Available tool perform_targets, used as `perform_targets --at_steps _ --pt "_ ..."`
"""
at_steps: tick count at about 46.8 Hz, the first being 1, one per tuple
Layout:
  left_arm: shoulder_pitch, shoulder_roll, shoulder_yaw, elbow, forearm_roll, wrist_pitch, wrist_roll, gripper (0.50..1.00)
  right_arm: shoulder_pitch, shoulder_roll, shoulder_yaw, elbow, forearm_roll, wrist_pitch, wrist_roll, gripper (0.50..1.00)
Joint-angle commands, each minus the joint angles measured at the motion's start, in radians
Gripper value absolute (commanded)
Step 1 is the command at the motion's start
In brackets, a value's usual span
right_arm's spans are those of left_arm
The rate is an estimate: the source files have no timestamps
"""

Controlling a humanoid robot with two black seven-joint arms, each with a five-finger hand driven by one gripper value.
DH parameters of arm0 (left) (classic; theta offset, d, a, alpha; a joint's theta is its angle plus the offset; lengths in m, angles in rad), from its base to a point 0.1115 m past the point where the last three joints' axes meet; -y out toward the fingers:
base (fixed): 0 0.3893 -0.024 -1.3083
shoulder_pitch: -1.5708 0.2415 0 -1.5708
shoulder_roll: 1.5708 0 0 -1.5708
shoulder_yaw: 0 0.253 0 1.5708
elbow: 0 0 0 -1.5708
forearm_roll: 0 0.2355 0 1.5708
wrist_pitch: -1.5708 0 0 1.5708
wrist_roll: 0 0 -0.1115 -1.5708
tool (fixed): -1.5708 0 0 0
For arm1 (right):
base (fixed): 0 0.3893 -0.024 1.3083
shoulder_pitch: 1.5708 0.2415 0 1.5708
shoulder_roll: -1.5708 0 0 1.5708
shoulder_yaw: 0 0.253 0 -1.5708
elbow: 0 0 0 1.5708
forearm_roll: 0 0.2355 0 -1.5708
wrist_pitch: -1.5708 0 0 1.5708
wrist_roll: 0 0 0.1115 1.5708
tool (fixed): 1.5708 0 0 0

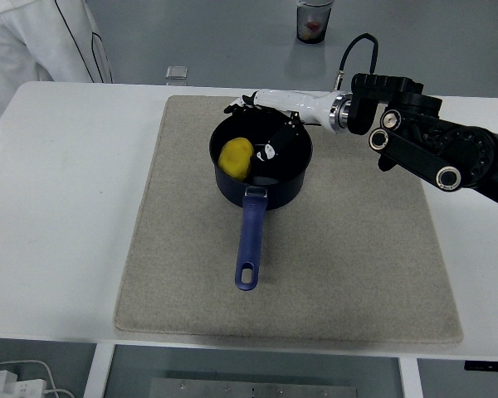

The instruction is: Put the potato in the blue pot

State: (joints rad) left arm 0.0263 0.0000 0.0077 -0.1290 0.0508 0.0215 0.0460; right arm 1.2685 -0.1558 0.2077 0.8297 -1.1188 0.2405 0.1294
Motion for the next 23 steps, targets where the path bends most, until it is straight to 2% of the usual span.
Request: perform_targets --at_steps 1,9,23 --pt "0.000 0.000 0.000 0.000 0.000 0.000 0.000 0.996 0.002 -0.013 0.012 0.000 0.002 -0.004 0.006 0.919" --pt "0.000 0.000 0.000 0.000 0.000 0.000 0.000 0.996 -0.001 -0.051 0.016 0.000 0.049 -0.062 0.006 0.917" --pt "0.000 0.000 0.000 0.000 0.000 0.000 0.000 0.996 -0.001 -0.134 0.030 0.000 0.332 -0.066 -0.007 0.917"
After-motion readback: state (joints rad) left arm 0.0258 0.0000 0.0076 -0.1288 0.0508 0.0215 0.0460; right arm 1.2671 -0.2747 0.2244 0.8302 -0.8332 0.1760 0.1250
